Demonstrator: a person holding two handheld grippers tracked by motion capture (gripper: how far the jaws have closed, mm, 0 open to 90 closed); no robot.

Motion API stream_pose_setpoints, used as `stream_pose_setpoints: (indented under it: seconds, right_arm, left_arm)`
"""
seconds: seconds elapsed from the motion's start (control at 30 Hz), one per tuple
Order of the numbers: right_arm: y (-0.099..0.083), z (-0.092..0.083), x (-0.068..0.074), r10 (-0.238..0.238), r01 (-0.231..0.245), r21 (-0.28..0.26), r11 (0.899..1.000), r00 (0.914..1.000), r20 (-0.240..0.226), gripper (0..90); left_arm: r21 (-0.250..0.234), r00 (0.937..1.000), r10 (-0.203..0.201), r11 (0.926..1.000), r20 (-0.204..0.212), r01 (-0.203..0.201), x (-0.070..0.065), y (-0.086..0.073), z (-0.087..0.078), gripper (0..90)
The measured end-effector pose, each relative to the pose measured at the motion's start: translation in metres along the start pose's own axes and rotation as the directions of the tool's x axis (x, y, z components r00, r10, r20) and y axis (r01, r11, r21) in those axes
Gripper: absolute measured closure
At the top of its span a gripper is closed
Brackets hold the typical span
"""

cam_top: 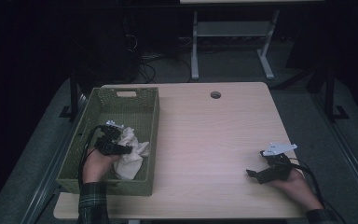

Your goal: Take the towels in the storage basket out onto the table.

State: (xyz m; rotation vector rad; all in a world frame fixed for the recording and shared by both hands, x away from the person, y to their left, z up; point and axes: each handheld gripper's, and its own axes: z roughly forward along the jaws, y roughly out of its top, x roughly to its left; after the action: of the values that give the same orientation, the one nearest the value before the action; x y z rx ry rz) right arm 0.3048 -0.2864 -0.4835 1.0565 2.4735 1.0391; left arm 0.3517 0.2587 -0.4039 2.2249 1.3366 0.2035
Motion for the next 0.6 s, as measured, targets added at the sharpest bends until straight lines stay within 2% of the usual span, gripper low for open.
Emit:
stream_pose_setpoints:
  seconds: [0.13, 0.23, 0.27, 0.33, 0.4, 0.43, 0.5, 0.53, 0.57, 0.6]
  right_arm:
    - [0.001, 0.001, -0.001, -0.006, 0.006, -0.003, 1.000, 1.0000, -0.002, 0.7]
    - [0.001, 0.001, 0.000, -0.006, 0.006, -0.003, 1.000, 1.0000, -0.003, 0.7]
    - [0.000, 0.001, 0.000, -0.007, 0.007, -0.002, 1.000, 1.0000, -0.005, 0.7]
    - [0.000, 0.001, 0.000, -0.008, 0.008, -0.002, 1.000, 1.0000, -0.005, 0.7]
    - [0.000, 0.001, 0.000, -0.009, 0.009, -0.002, 1.000, 0.9999, -0.007, 0.7]
    - [0.000, 0.001, 0.000, -0.011, 0.011, -0.002, 1.000, 0.9999, -0.008, 0.7]
    - [0.000, 0.001, 0.000, -0.011, 0.011, -0.002, 1.000, 0.9999, -0.008, 0.7]
    - [0.000, 0.001, 0.000, -0.011, 0.011, -0.002, 1.000, 0.9999, -0.008, 0.7]
    - [0.000, 0.001, 0.000, -0.011, 0.011, -0.002, 1.000, 0.9999, -0.008, 0.7]
    - [0.000, 0.001, 0.000, -0.011, 0.011, -0.002, 1.000, 0.9999, -0.007, 0.7]
  left_arm:
    - [-0.076, 0.9999, -0.001, 0.9971, 0.012, 0.002, 0.001, 0.001, -0.008, 72.7]
    - [-0.126, 0.9998, 0.005, 0.9921, 0.018, -0.003, 0.000, 0.000, -0.013, 73.2]
    - [-0.156, 0.9996, 0.011, 0.9877, 0.026, -0.007, 0.000, 0.001, -0.016, 73.2]
    - [-0.168, 0.9996, 0.015, 0.9858, 0.024, -0.011, -0.001, 0.001, -0.018, 73.2]
    - [-0.196, 0.9996, 0.011, 0.9805, 0.027, -0.005, -0.001, 0.001, -0.021, 73.1]
    - [-0.220, 0.9993, 0.011, 0.9756, 0.036, -0.002, -0.001, 0.001, -0.024, 73.1]
    - [-0.231, 0.9993, 0.009, 0.9731, 0.038, 0.000, -0.001, 0.001, -0.025, 73.1]
    - [-0.261, 0.9991, 0.011, 0.9652, 0.040, -0.001, 0.000, 0.001, -0.029, 73.1]
    - [-0.261, 0.9991, 0.011, 0.9652, 0.040, -0.001, 0.000, 0.001, -0.029, 73.2]
    - [-0.282, 0.9990, 0.008, 0.9595, 0.043, 0.004, 0.000, 0.001, -0.031, 73.2]
